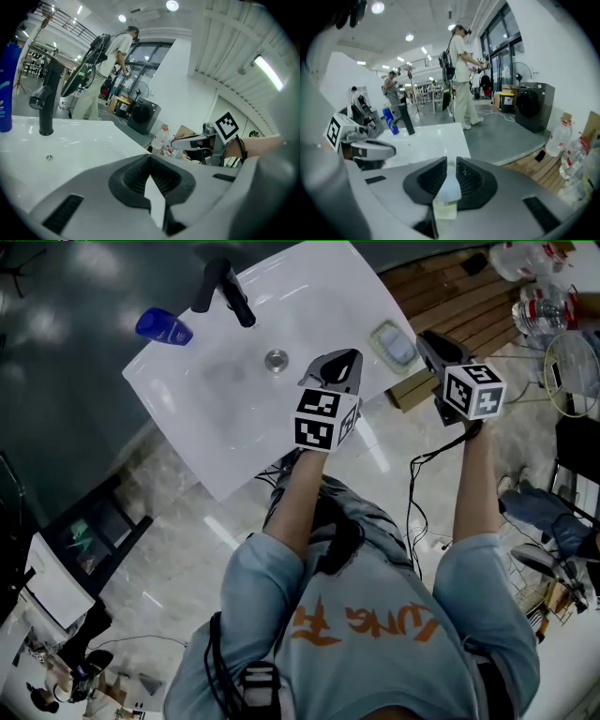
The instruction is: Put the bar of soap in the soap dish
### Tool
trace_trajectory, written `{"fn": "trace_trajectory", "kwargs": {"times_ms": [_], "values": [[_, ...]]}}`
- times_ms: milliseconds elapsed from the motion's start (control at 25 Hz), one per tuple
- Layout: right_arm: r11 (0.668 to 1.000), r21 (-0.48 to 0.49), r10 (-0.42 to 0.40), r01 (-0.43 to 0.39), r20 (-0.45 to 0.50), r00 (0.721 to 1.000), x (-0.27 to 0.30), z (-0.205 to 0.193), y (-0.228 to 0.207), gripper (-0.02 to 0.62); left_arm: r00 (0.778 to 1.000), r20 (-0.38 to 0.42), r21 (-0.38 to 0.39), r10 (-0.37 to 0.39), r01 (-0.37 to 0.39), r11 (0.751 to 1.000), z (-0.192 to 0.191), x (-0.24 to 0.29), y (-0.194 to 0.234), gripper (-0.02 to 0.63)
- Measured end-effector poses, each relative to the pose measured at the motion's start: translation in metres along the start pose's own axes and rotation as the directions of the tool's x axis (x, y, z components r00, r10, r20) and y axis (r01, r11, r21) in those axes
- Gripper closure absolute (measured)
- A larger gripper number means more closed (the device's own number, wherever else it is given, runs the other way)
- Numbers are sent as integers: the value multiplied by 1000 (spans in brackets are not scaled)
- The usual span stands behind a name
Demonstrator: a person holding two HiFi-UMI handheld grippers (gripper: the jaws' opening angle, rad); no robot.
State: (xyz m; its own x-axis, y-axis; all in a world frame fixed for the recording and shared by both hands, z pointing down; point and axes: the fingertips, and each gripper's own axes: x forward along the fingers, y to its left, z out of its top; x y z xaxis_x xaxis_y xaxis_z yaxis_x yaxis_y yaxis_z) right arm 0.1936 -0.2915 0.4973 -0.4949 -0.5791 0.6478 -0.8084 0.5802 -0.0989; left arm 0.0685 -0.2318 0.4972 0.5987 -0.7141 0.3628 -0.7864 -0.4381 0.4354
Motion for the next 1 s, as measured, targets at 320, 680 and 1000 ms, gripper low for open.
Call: {"fn": "trace_trajectory", "kwargs": {"times_ms": [320,680,1000], "values": [[990,135,8,-50,295,955,-68,29,36,558,995,91,103,-27,17,995,37,-28,-40,584],[970,202,-217,134,476,853,-163,53,33,568,978,200,383,-62,-20,923,95,-71,-94,584],[901,209,-433,380,485,760,-212,49,41,566,960,256,477,-111,-26,878,127,-88,-139,584]]}}
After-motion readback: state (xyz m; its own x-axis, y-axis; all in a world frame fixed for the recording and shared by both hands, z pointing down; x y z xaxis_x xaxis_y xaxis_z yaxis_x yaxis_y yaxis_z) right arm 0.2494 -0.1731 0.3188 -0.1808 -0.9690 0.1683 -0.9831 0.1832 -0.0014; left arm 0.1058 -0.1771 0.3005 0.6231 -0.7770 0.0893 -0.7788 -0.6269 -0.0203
